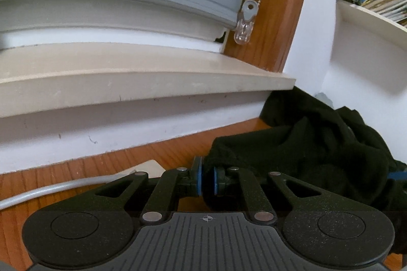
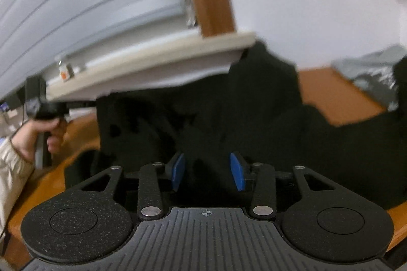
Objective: Fold clothes
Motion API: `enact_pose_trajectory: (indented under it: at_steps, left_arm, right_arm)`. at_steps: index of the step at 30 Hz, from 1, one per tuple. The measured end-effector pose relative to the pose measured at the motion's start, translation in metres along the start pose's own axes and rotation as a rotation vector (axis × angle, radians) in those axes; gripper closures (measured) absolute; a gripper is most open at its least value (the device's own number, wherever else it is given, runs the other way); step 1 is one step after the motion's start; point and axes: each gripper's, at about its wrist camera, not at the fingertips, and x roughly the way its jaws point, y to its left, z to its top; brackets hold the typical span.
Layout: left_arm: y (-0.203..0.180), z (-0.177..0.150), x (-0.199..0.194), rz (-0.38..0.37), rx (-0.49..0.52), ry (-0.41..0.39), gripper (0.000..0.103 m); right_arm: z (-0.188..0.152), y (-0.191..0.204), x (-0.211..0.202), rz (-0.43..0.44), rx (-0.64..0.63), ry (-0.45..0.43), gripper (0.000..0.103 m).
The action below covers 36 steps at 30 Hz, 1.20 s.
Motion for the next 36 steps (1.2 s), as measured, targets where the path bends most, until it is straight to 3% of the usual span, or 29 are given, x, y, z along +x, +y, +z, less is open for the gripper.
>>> enact_pose_trajectory:
  at_steps: [4,7,9,16,23,26,30,36]
  left_arm:
    - [0.006,0.003,-0.004,-0.014,-0.023,-0.007,0.094]
    - [0.005,0.003,-0.006,0.002,-0.002,0.001,0.094]
    - [0.004,0.004,-0.01,0.012,0.011,0.005,0.091]
    - [0.01,0.018,-0.037,0.058,0.008,-0.067,0.06]
    - [-0.004,0.021,-0.04,0.009,0.031,-0.071,0.059]
    - [-0.02,0.019,-0.036,-0.036,0.066,-0.059,0.047]
    - [-0.041,0.014,-0.031,-0.088,0.113,-0.05,0.047]
    - [-0.058,0.002,-0.015,-0.134,0.15,0.009,0.043]
  right_arm:
    - [-0.012,0.014,0.023,0.031,-0.032,0.038,0.062]
    - [-0.024,0.031,0.036,0.059,-0.069,0.076,0.078]
    - [-0.03,0.042,0.041,0.073,-0.099,0.092,0.079]
    - [-0.042,0.06,0.031,0.181,-0.116,0.101,0.078]
    - [-0.044,0.074,0.034,0.244,-0.156,0.121,0.075]
    - [-0.04,0.081,0.044,0.284,-0.16,0.13,0.073]
    - [-0.033,0.107,0.064,0.338,-0.223,0.143,0.073]
    - [-0.014,0.097,0.061,0.313,-0.225,0.114,0.067]
